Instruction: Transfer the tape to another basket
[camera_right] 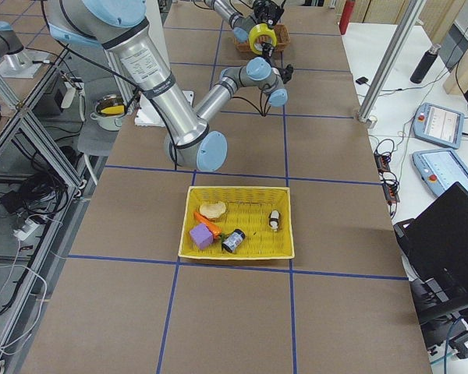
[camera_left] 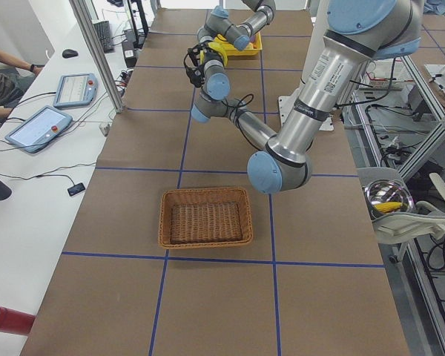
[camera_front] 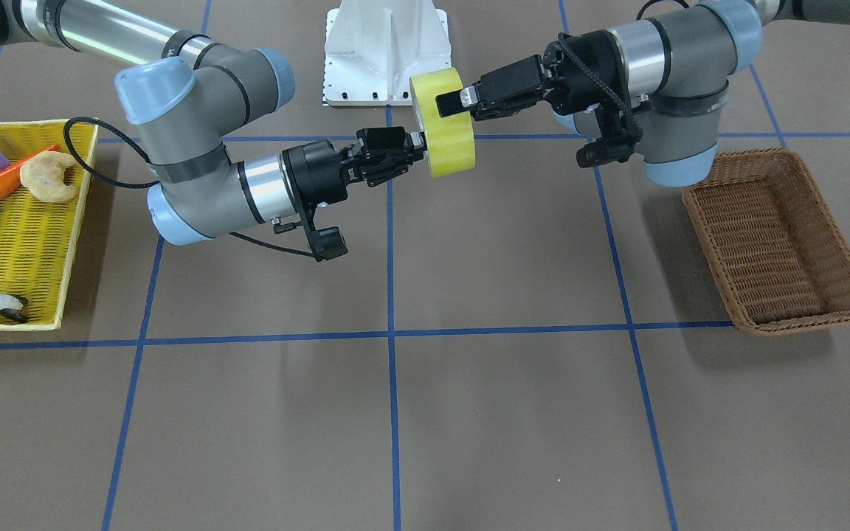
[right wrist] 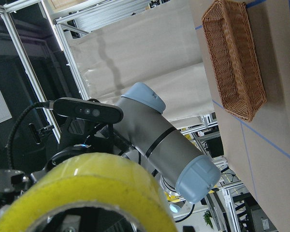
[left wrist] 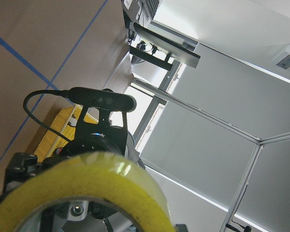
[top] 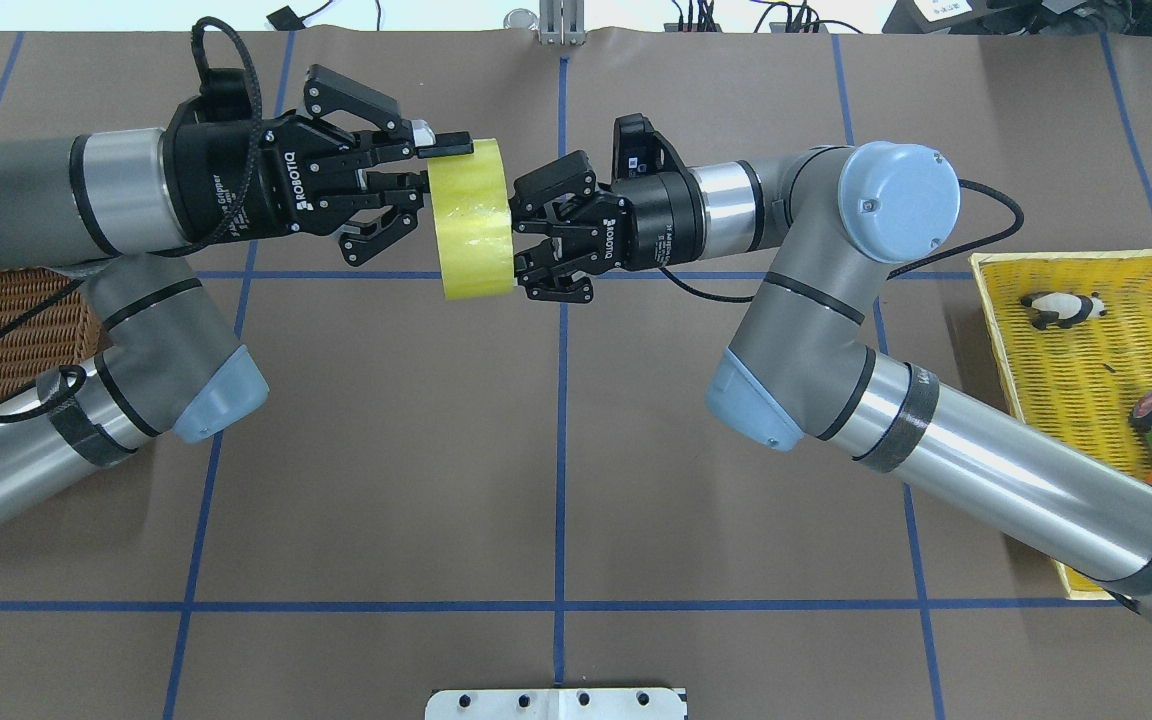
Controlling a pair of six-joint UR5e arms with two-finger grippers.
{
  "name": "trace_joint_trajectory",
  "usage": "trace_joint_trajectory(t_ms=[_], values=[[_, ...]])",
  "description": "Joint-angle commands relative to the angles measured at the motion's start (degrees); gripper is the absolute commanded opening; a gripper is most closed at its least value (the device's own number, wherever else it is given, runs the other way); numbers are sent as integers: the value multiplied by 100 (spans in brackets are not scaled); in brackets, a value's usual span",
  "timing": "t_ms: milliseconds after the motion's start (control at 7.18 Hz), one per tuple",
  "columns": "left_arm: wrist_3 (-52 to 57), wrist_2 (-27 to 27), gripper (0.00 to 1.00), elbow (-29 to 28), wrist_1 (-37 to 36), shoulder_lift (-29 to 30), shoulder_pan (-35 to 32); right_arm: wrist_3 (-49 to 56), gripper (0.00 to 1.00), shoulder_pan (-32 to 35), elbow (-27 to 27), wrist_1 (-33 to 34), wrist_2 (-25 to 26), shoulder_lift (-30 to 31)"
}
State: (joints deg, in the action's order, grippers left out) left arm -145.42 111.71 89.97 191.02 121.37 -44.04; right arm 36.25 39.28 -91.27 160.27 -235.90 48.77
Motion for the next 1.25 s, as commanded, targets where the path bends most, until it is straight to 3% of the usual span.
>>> trace_joint_trajectory(t_ms=[0, 418, 696, 1114], values=[[-12, 9, 0, 56, 110, -61, -16, 14, 100, -17, -163, 171, -52, 88], [-39, 18, 0, 56, 682, -404, -52, 14, 100, 71, -593, 171, 192, 579], [415, 26, 0, 21, 656, -465, -61, 75, 100, 508, -673, 171, 997, 685], [1924, 44, 0, -6, 577, -1043, -69, 1030, 100, 1273, -673, 162, 2281, 739]])
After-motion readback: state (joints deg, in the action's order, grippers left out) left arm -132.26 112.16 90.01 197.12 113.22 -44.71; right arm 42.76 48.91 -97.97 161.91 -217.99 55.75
